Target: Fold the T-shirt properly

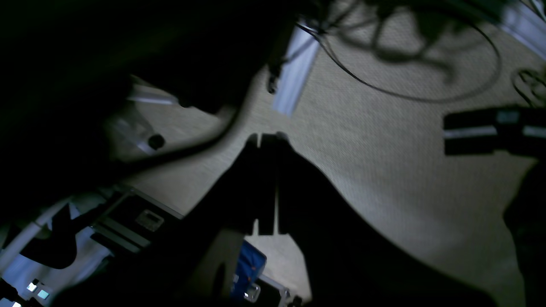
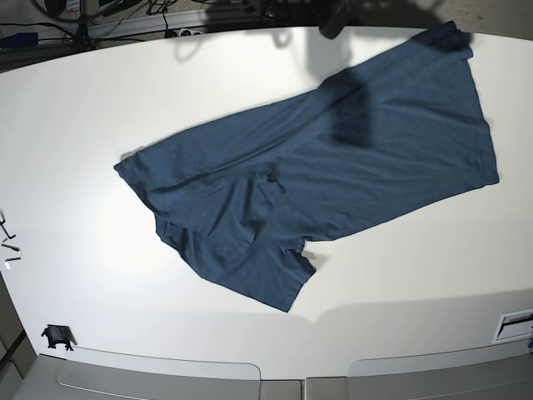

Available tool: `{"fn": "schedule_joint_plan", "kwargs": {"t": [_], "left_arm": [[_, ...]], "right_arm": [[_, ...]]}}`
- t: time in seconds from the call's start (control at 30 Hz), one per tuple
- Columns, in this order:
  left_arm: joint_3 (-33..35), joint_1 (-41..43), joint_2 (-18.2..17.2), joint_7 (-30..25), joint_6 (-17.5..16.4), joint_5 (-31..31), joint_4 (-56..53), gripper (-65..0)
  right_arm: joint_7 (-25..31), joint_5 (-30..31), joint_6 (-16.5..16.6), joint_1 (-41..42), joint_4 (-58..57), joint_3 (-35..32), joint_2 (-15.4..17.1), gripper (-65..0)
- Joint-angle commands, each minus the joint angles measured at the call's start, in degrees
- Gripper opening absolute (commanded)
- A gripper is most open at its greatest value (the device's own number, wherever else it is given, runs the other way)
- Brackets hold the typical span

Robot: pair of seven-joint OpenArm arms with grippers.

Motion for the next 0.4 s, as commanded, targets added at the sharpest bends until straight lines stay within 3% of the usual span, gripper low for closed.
{"fn": "schedule_joint_plan", "kwargs": {"t": [0.0, 0.13, 0.3, 0.37], "left_arm": [[0.1, 0.5, 0.6, -0.5, -1.5, 0.0, 0.1, -65.0], [0.1, 0.5, 0.6, -0.5, -1.5, 0.0, 0.1, -65.0], [0.1, 0.5, 0.6, -0.5, -1.5, 0.0, 0.1, -65.0], [0.1, 0.5, 0.6, -0.5, -1.5, 0.0, 0.1, -65.0]], "right_arm": [[0.2, -0.3, 0.5, 0.1, 0.2, 0.0, 0.0, -65.0], [0.3, 0.4, -0.9, 0.1, 0.2, 0.0, 0.1, -65.0], [0.5, 13.3, -14.0, 0.2, 0.2, 0.0, 0.1, -65.0], [1.6, 15.2, -16.5, 0.2, 0.2, 0.0, 0.1, -65.0]]}}
